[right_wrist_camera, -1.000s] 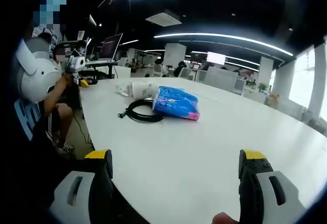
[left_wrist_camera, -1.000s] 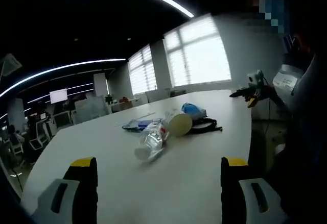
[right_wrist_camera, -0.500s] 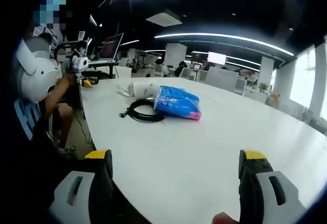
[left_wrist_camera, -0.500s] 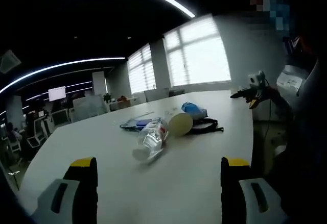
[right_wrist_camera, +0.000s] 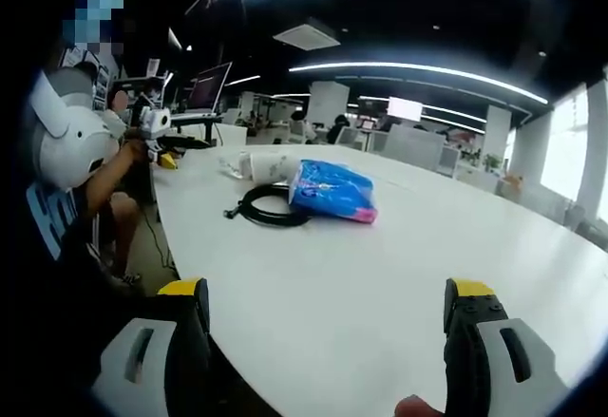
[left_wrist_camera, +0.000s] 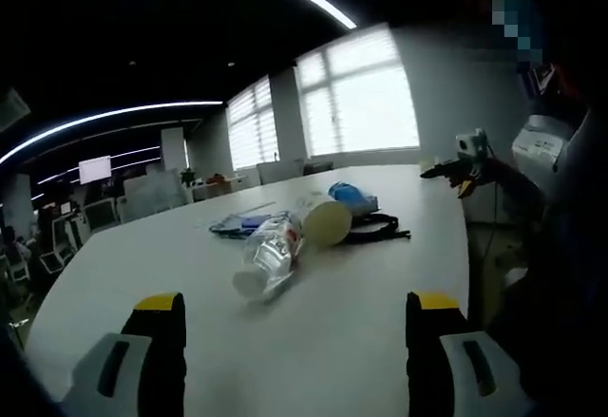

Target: Arrange the tabletop items into an orderly group along one side of the table until the central work area is clear of visible clutter.

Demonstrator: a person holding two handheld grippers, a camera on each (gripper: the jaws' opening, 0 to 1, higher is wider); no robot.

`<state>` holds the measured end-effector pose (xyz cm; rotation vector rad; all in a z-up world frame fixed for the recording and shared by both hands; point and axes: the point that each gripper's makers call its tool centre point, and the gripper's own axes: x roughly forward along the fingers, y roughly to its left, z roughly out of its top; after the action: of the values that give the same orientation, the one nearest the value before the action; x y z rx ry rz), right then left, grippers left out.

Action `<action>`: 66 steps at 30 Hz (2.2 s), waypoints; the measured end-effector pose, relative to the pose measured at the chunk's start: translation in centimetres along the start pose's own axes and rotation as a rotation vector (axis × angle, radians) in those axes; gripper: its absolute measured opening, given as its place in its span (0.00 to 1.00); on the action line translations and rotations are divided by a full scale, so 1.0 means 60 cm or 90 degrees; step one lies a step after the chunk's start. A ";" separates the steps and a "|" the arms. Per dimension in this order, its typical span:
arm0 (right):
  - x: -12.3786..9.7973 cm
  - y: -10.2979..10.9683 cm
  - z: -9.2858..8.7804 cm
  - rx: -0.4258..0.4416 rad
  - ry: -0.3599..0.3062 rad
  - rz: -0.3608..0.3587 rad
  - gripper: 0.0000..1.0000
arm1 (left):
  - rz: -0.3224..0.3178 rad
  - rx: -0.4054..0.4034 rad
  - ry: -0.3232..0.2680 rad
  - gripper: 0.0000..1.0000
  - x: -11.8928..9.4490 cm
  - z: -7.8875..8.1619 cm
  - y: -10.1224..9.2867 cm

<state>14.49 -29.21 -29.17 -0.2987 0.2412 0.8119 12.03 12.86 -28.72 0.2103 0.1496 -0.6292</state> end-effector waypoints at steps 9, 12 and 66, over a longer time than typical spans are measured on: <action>0.003 0.002 -0.004 0.001 0.003 0.000 1.00 | 0.002 -0.012 -0.007 0.92 0.013 -0.003 0.014; 0.001 0.000 -0.005 0.001 0.005 -0.001 1.00 | 0.003 -0.020 -0.007 0.89 0.017 -0.005 0.017; -0.003 -0.001 -0.013 -0.017 0.006 -0.003 1.00 | -0.011 -0.024 0.049 0.36 0.086 -0.023 0.069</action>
<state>14.35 -29.62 -29.82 -0.3281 0.2390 0.8102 18.50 13.51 -30.47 0.1979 0.2377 -0.6346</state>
